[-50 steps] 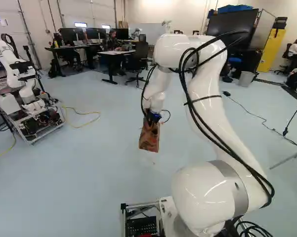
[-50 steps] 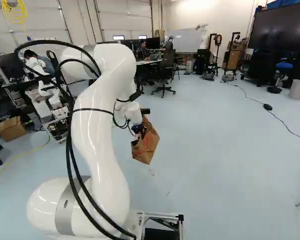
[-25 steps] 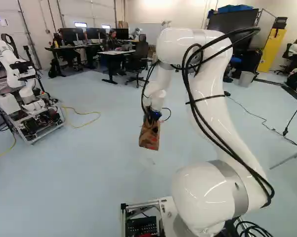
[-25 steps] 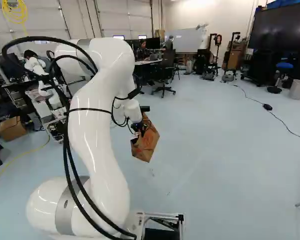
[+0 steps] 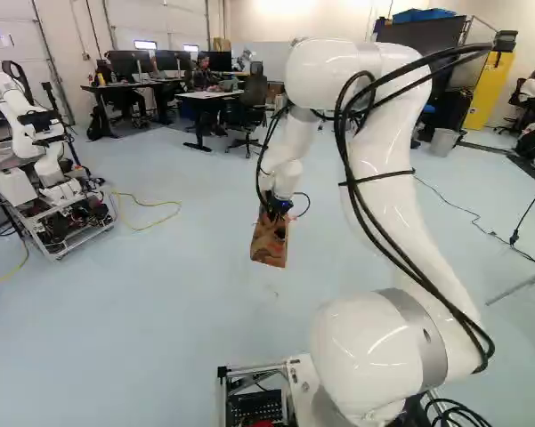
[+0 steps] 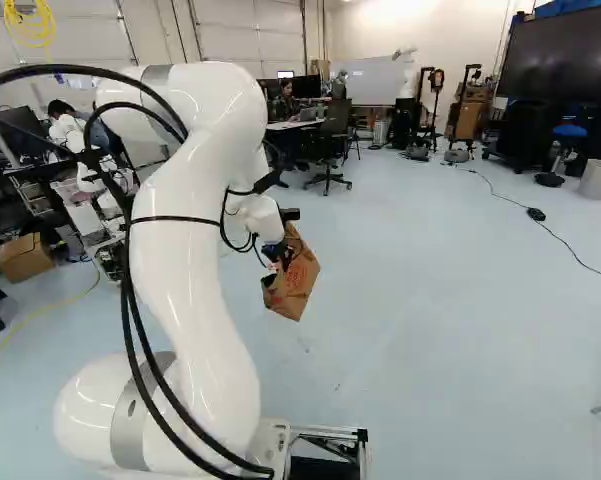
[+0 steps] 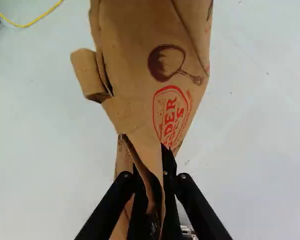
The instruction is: Pick up the grocery bag from the ground
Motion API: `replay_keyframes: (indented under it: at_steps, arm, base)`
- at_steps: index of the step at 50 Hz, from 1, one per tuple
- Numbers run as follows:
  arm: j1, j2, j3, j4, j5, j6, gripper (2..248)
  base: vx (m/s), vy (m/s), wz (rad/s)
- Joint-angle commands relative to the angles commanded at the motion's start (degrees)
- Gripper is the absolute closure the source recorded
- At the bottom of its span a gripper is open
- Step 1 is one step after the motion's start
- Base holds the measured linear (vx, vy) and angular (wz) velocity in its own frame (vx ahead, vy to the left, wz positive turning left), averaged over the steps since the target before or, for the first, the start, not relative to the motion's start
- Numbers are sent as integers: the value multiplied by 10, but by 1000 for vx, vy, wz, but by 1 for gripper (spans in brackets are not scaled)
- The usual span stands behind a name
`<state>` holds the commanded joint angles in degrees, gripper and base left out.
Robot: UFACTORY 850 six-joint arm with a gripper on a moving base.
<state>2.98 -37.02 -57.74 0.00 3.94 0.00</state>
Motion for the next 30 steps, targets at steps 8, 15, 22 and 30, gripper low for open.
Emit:
replay_keyframes:
  at_steps: [8, 15, 22, 30]
  arm:
    - [-1, 22, 21, 0, 19, 0, 224]
    - [-2, 44, 43, 0, 38, 0, 224]
    - [-4, 70, 69, 0, 61, 0, 224]
    - [-6, 103, 102, 0, 89, 0, 224]
  base:
    - [0, 0, 0]
    - [0, 0, 0]
    - [0, 0, 0]
    - [0, 0, 0]
